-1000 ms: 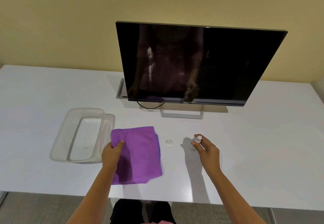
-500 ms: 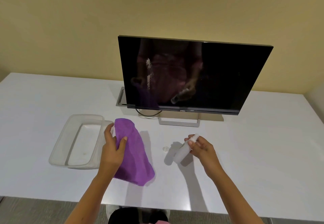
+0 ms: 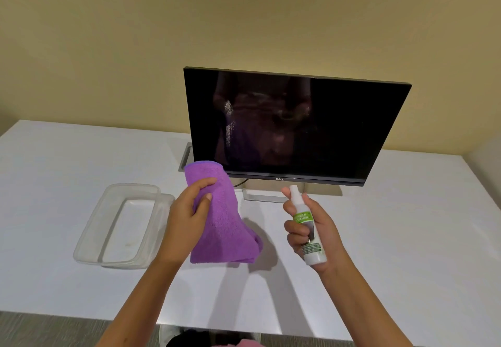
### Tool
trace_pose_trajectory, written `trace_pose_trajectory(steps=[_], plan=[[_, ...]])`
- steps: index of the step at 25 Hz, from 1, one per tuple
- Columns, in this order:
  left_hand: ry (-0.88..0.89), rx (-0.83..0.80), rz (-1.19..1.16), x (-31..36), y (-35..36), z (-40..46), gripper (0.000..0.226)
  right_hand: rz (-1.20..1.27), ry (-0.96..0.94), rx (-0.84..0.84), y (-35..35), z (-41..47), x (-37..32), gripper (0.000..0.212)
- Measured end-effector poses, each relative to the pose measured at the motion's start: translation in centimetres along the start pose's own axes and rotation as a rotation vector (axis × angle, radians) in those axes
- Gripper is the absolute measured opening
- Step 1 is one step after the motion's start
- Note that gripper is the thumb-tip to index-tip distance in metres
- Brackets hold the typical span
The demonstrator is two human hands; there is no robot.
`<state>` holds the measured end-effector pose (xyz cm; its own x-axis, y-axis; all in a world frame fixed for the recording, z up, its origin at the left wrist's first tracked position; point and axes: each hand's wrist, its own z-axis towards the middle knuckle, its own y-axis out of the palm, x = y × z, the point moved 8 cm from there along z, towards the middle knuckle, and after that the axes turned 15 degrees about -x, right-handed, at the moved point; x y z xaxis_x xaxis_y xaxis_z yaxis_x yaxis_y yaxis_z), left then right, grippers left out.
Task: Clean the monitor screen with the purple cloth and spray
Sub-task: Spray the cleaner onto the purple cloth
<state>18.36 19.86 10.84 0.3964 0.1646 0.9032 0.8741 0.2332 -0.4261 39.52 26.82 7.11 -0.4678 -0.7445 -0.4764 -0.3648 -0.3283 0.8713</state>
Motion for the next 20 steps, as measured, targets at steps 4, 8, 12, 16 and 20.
trace_pose_trajectory(steps=[4,8,12,16,20], plan=[[0.027,0.005,0.006,1.0,0.7,0.0,0.037,-0.012,0.018,-0.062,2.0,0.2,0.2,0.032],[0.022,-0.021,0.003,1.4,1.5,-0.2,0.031,-0.089,0.044,-0.114,3.9,0.3,0.8,0.030],[0.015,-0.026,0.006,1.1,1.9,-0.5,0.026,-0.307,-0.017,-0.077,4.7,0.2,-0.1,0.032],[0.020,-0.035,0.022,1.2,2.0,-0.8,0.028,-0.352,-0.005,-0.080,5.5,0.1,-0.5,0.040],[0.013,-0.037,0.035,1.1,2.0,-1.1,0.030,-0.710,-0.038,0.002,5.9,-0.4,-1.6,0.035]])
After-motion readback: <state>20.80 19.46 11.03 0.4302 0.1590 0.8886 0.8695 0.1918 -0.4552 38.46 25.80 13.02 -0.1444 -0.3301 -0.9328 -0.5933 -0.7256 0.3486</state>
